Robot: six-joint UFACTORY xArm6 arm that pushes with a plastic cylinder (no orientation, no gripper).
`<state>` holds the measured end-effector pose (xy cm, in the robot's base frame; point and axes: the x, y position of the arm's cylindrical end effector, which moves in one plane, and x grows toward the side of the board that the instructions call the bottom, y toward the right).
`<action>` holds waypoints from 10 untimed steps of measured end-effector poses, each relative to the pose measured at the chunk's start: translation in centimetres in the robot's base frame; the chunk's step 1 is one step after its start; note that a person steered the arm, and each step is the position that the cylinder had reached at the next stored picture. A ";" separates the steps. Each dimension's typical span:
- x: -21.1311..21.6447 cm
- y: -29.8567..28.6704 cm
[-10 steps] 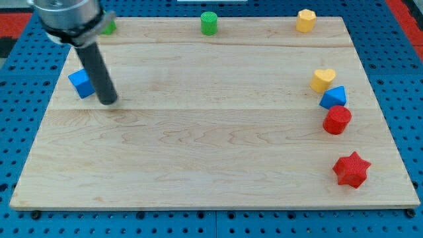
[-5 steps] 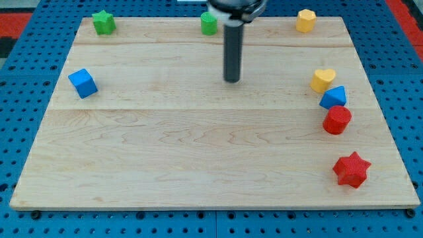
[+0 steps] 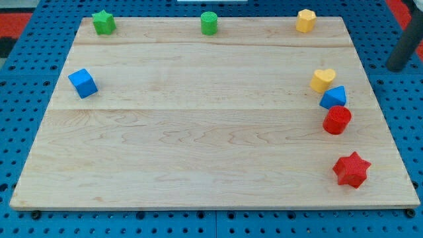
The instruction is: Move blue triangle to the center
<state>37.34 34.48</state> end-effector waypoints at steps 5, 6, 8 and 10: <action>5.4 -9.5; 5.4 -11.0; 5.4 -14.0; 7.1 -18.7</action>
<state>44.41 15.83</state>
